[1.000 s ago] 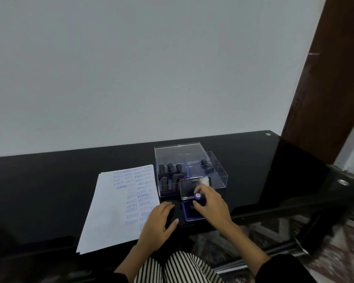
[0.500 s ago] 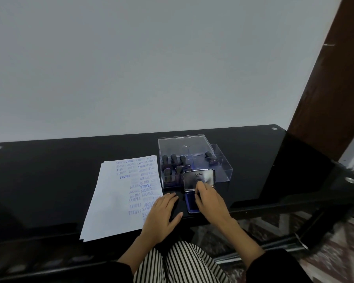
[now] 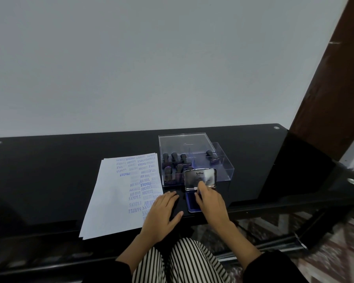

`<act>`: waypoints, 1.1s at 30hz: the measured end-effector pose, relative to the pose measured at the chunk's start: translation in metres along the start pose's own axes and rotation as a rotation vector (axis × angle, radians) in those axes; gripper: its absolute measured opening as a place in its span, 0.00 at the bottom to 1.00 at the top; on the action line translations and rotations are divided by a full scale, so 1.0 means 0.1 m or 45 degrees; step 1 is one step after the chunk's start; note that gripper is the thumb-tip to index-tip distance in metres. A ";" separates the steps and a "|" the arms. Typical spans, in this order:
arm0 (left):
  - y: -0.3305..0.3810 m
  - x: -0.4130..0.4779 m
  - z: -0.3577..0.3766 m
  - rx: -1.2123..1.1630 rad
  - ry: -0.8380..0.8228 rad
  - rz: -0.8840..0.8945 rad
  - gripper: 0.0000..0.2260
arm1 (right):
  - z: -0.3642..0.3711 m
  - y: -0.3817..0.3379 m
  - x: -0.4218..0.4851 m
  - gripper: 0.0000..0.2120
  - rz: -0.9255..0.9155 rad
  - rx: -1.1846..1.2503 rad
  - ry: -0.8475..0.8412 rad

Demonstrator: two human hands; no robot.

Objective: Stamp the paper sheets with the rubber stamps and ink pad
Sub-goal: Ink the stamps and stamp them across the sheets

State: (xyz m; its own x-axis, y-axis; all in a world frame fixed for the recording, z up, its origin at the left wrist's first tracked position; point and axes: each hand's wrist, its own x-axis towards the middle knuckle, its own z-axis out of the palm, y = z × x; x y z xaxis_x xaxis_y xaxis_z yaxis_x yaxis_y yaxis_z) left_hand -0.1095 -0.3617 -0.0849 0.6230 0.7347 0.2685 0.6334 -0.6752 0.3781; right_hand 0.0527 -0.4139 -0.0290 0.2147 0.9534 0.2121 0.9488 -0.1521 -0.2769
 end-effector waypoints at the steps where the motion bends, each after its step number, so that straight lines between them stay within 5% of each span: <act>1: 0.00 0.00 0.00 -0.001 0.002 0.000 0.44 | 0.00 0.00 -0.01 0.07 0.003 0.003 0.008; 14: 0.01 0.01 -0.02 0.034 -0.010 0.011 0.37 | 0.06 -0.03 0.24 0.06 0.081 -0.090 -0.065; 19: 0.01 0.01 -0.02 0.029 0.000 0.015 0.35 | 0.06 0.00 0.10 0.31 -0.038 -0.069 0.198; 22: 0.01 0.01 -0.01 0.029 0.001 0.017 0.35 | 0.08 0.01 0.09 0.34 -0.022 -0.096 0.214; 26: 0.00 0.01 -0.01 0.034 0.006 0.026 0.34 | 0.08 -0.02 0.10 0.28 0.052 -0.137 0.196; 30: 0.00 0.01 -0.01 0.036 -0.003 0.032 0.33 | 0.07 -0.03 0.21 0.07 0.107 -0.124 -0.001; 33: 0.00 0.02 0.00 0.033 -0.002 0.030 0.33 | 0.06 -0.05 0.21 0.06 0.114 -0.072 -0.007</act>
State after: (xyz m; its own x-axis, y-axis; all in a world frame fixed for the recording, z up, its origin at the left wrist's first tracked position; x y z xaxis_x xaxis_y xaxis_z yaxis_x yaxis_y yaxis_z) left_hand -0.1090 -0.3603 -0.0842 0.6387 0.7183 0.2758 0.6299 -0.6940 0.3488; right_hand 0.0510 -0.3914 -0.0289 0.2983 0.9367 0.1834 0.9373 -0.2513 -0.2415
